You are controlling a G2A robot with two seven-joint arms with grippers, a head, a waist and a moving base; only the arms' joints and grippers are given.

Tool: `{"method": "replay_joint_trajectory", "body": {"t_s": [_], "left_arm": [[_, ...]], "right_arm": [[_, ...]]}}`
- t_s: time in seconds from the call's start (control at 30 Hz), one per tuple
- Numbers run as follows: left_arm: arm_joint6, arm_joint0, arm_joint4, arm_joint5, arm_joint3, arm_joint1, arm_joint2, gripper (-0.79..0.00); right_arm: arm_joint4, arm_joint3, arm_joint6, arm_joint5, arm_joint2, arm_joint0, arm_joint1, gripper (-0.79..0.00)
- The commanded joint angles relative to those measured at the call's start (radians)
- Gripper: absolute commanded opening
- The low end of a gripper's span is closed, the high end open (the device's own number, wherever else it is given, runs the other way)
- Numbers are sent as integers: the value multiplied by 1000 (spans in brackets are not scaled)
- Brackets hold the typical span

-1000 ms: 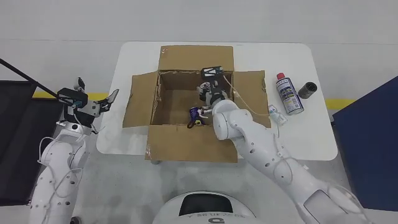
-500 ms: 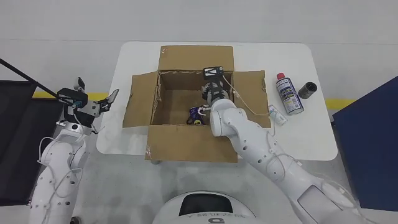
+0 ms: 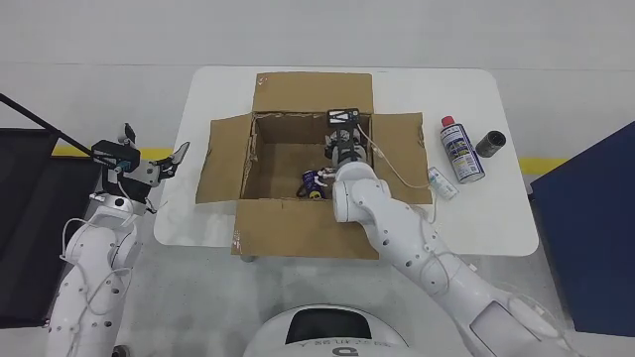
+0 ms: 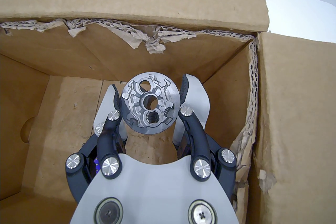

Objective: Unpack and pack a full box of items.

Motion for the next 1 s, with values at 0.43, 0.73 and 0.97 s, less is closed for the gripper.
{"method": "replay_joint_trajectory", "body": {"t_s": [0.43, 0.73, 0.97], "left_arm": [[0, 0, 0, 0, 0, 0, 0, 0], [0, 0, 0, 0, 0, 0, 0, 0], [0, 0, 0, 0, 0, 0, 0, 0]], "right_arm": [[-39, -324, -139, -47, 152, -232, 28, -126], [221, -657, -388, -330, 441, -585, 74, -43], [405, -690, -507, -529, 644, -770, 91, 0]]}}
